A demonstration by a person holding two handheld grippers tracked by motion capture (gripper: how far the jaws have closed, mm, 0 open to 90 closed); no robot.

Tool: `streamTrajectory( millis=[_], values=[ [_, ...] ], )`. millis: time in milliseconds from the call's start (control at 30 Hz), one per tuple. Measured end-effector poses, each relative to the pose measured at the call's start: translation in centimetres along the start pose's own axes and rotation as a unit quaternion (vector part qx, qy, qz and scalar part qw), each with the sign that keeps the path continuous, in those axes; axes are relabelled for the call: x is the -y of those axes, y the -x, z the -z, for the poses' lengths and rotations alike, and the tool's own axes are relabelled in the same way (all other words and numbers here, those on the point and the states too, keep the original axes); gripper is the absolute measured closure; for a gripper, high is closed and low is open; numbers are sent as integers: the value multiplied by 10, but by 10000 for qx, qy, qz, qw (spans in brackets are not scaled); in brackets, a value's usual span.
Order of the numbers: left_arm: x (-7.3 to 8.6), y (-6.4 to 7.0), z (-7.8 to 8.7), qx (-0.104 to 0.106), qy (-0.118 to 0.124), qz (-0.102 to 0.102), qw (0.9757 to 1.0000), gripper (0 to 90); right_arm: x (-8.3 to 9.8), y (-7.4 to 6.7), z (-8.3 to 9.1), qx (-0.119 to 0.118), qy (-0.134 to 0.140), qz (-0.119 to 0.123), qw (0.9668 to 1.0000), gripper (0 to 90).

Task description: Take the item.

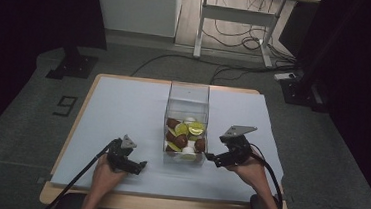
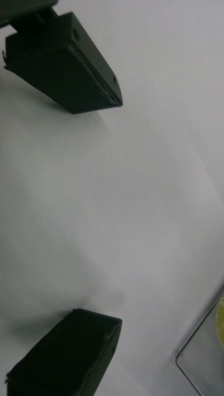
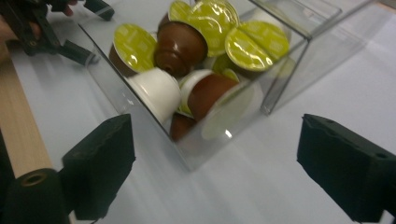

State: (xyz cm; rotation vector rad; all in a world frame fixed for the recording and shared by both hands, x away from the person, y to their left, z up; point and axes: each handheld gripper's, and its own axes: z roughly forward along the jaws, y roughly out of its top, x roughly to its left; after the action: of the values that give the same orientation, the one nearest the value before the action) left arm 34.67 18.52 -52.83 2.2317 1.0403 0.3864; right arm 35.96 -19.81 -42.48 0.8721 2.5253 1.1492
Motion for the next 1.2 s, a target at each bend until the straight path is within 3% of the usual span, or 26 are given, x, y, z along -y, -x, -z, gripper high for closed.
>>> streamTrajectory(
  millis=[500, 733, 1200],
  values=[
    [0, 0, 0, 0, -4, -3, 10000, 0, -25, 1, -22, -238, -75, -90, 9996, 183],
    [0, 0, 0, 0, -1, 4, 10000, 0, -35, -3, -36, -332, -215, 163, 9991, 234],
    [0, 0, 0, 0, -1, 4, 10000, 0, -49, -7, -65, -409, -328, 345, 9980, 241]
  ],
)
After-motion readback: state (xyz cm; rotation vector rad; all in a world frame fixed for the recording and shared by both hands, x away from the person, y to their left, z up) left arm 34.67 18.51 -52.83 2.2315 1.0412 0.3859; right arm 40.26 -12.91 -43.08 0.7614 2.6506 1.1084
